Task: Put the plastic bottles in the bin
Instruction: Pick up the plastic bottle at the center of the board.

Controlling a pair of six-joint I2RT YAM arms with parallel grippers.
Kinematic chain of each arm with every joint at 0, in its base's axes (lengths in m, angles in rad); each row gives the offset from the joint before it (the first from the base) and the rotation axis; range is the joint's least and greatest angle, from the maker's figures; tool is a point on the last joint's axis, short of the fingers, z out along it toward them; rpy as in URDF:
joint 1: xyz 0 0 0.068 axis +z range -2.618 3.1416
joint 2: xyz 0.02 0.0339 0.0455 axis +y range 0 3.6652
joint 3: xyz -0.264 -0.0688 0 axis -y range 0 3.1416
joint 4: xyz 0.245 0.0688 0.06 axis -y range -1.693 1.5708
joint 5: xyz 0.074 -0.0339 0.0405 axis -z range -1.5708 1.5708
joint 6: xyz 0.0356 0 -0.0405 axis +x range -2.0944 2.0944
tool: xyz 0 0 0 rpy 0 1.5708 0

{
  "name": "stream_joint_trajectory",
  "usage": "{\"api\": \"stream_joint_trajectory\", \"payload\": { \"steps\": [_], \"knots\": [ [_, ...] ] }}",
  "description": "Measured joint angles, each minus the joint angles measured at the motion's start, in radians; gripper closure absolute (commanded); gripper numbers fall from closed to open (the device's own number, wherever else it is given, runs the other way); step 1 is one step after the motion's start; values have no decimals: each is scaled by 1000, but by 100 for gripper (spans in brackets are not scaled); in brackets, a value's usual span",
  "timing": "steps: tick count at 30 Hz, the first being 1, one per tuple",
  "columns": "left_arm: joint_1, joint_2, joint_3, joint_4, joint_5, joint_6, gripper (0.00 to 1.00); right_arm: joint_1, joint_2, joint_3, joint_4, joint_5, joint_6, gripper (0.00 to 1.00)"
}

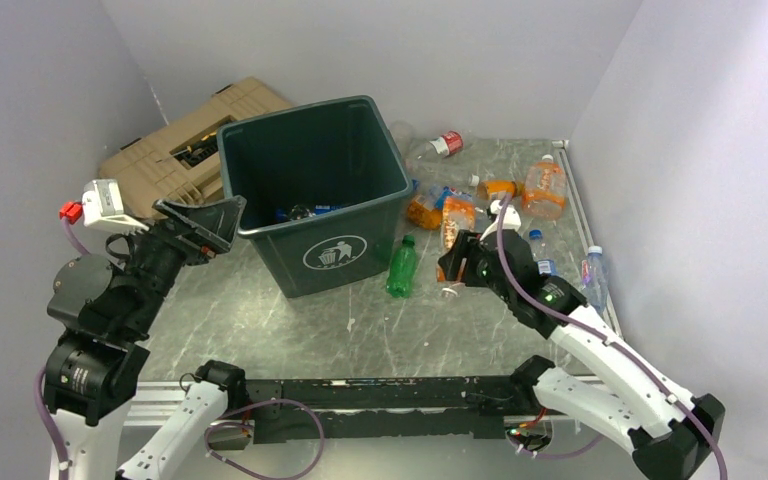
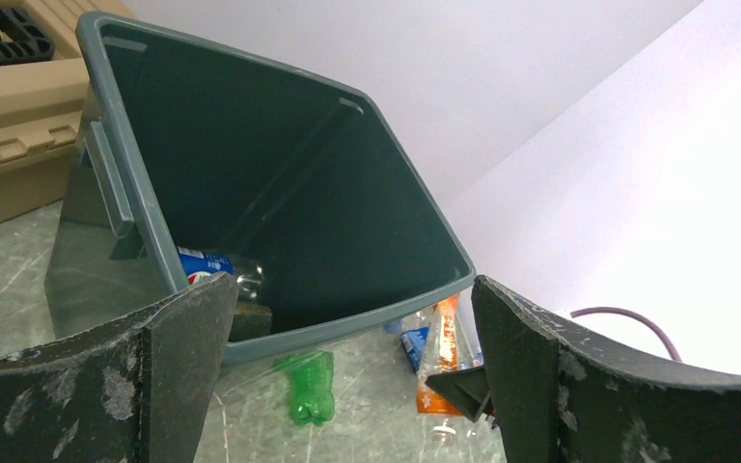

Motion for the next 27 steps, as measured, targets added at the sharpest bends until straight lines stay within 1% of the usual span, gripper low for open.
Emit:
{"api": "stream_joint_trajectory", "payload": {
  "steps": [9, 19, 27],
  "knots": [
    [0, -16, 0, 3, 0, 1, 3, 0, -64, 135, -46, -25, -29, 51],
    [0, -34, 0, 17, -1, 5, 3, 0, -69, 339, -74, -103, -80, 52],
    [0, -34, 0, 26, 0, 6, 3, 0, -56, 431, -68, -182, -97, 52]
  ]
}}
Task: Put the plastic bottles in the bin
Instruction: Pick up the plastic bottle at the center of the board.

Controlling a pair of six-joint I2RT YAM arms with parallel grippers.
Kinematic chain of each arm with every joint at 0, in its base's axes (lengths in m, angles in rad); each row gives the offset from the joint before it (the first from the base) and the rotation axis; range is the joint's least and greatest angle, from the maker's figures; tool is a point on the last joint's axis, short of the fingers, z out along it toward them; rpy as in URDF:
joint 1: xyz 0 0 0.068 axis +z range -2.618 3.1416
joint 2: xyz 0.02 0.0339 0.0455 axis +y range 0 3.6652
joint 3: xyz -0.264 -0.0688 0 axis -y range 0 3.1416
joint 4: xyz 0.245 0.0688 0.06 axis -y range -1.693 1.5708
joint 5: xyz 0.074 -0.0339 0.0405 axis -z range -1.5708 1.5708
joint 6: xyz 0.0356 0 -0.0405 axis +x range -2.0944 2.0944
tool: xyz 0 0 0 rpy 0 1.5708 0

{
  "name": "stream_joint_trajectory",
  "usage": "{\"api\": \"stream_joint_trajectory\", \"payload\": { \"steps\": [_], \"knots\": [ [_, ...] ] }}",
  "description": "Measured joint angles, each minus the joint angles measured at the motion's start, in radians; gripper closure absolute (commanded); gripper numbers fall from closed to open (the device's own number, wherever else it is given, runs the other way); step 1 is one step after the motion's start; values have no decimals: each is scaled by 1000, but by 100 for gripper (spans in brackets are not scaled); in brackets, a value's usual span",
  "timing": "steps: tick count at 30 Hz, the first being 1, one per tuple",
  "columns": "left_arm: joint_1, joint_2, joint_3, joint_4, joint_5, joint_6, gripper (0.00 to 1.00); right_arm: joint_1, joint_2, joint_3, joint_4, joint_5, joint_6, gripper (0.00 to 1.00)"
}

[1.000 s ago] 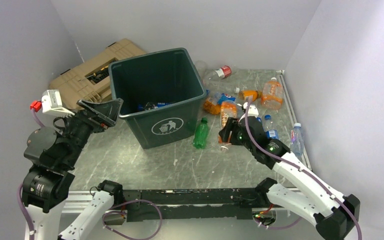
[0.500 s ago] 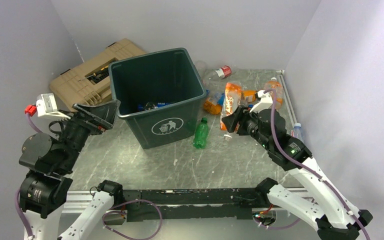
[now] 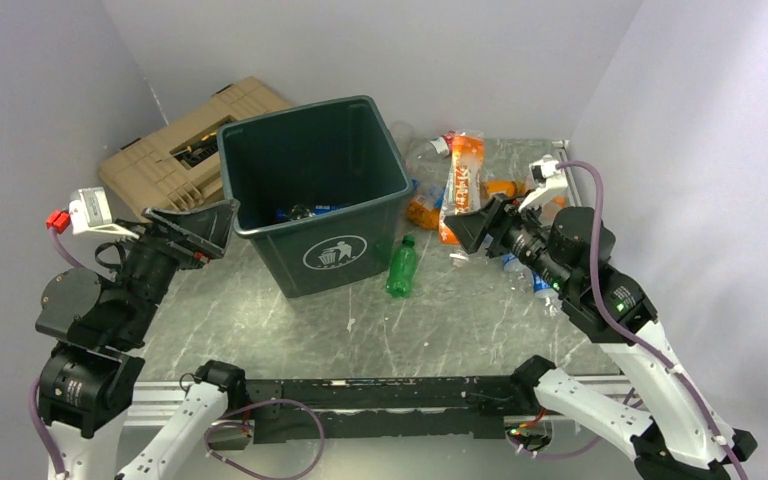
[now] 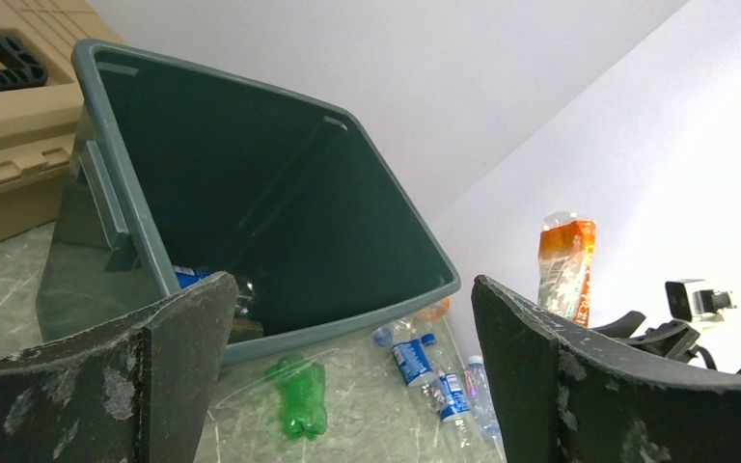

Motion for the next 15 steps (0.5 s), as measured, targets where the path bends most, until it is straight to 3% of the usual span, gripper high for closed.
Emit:
{"api": "stream_joint_trajectory", "payload": {
  "steps": [15],
  "knots": [
    [0, -1, 5, 51, 31, 30, 3, 1, 162, 86, 206, -211, 30, 52]
  ]
}}
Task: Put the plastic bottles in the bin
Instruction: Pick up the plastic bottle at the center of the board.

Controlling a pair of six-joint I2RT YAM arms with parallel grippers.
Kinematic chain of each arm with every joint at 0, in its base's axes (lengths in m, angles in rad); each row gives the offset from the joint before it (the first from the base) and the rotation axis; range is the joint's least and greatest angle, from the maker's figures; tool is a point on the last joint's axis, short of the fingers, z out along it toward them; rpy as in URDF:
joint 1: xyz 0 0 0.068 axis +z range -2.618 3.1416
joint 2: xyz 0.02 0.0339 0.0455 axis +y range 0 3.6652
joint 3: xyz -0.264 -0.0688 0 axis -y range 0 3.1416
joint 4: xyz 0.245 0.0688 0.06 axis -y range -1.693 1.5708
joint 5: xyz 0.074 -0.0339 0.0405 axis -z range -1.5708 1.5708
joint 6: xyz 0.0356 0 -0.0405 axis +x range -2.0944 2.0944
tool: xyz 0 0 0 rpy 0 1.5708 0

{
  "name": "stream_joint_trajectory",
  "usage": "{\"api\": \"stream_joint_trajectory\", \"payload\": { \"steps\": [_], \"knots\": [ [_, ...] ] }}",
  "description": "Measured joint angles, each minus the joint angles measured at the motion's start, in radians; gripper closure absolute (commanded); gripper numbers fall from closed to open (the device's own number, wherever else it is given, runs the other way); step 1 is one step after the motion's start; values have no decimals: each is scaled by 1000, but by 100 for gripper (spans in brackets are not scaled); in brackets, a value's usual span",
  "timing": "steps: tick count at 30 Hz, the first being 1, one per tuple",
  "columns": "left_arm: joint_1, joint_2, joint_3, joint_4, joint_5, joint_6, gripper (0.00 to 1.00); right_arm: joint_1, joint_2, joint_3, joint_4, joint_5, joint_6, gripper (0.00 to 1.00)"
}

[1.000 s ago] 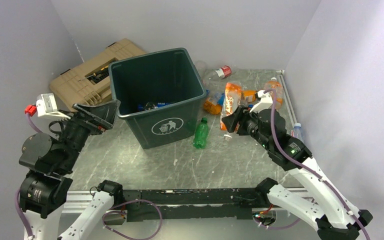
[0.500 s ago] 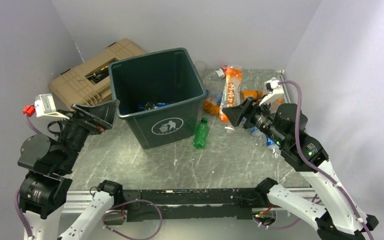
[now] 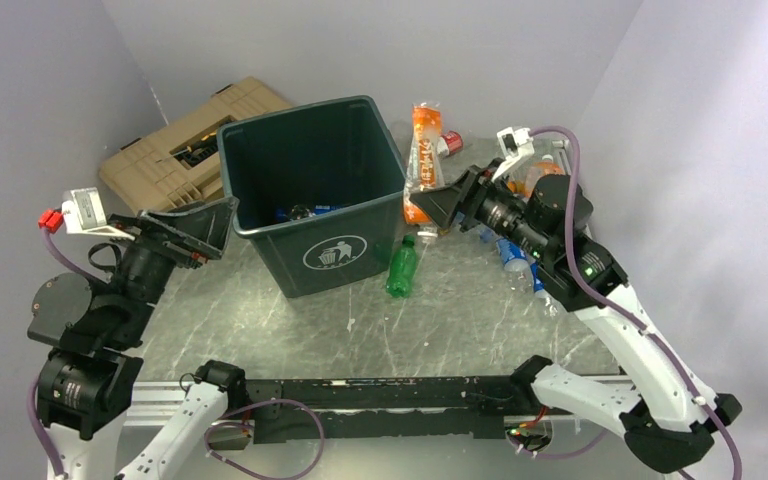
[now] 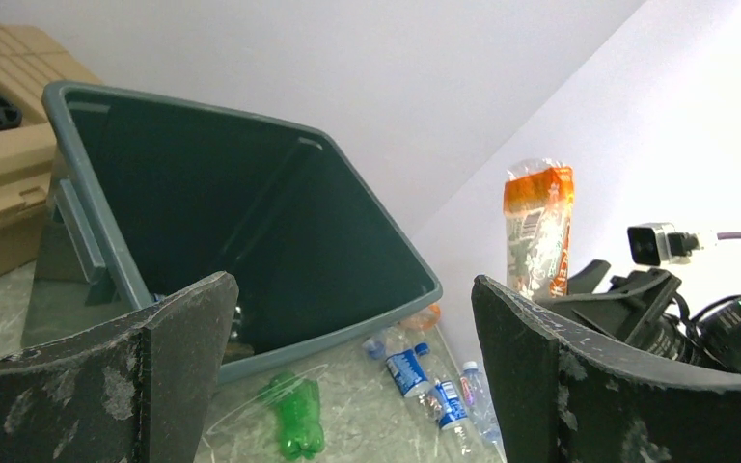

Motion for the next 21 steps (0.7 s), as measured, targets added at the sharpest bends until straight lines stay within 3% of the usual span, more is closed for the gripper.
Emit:
{"api": "stream_joint_trajectory", "payload": {
  "steps": [12, 21],
  "knots": [
    [-3, -4, -25, 106, 88, 27, 1, 28, 112, 9, 299, -146, 123, 53],
    [-10, 51, -34, 187, 209, 41, 1, 181, 165, 49, 305, -161, 58, 53]
  ]
}}
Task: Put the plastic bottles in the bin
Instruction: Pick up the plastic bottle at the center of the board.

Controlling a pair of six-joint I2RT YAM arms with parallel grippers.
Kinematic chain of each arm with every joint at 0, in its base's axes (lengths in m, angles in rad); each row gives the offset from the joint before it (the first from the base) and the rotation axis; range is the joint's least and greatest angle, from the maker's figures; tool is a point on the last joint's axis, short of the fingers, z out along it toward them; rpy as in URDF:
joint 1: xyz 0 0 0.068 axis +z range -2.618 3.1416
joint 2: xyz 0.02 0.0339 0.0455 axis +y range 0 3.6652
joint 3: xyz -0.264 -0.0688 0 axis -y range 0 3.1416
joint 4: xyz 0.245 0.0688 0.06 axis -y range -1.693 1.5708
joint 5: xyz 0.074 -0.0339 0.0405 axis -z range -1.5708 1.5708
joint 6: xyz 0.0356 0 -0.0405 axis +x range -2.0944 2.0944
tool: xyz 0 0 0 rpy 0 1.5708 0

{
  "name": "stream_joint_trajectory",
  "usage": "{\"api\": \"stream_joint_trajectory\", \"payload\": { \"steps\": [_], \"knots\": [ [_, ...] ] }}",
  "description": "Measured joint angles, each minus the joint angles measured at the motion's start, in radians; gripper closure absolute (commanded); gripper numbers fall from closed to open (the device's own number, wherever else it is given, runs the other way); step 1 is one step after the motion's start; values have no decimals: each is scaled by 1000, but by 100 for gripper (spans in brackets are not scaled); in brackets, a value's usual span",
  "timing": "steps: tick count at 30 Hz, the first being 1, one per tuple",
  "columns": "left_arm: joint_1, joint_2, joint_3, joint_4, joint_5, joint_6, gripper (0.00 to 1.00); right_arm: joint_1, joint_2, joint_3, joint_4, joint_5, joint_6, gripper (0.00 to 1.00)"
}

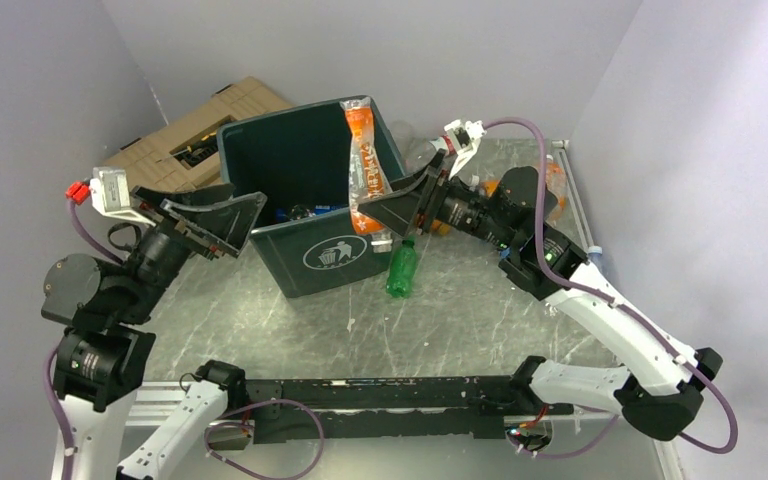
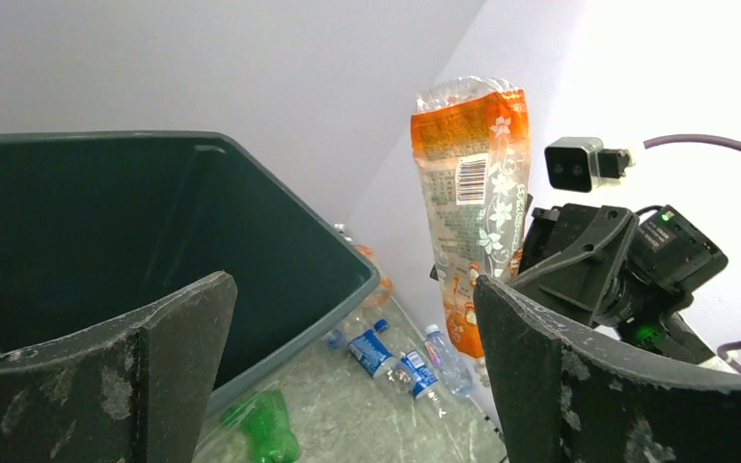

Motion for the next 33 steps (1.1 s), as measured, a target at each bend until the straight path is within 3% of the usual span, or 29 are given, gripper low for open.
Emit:
{"api": "stream_joint_trajectory", "payload": {
  "steps": [13, 23, 28, 33],
  "knots": [
    [0, 32, -15, 181, 195, -36, 1, 3, -97, -28, -27, -8, -110, 53],
    [0, 255, 27, 333, 472, -173, 0, 6, -128, -35, -129, -27, -203, 54],
    [0, 342, 27, 408, 520, -245, 0, 21, -128, -64, -137, -16, -210, 54],
    [-8, 362, 27, 391, 491, -230, 1, 78, -117, -62, -156, 104, -230, 55]
  ]
}}
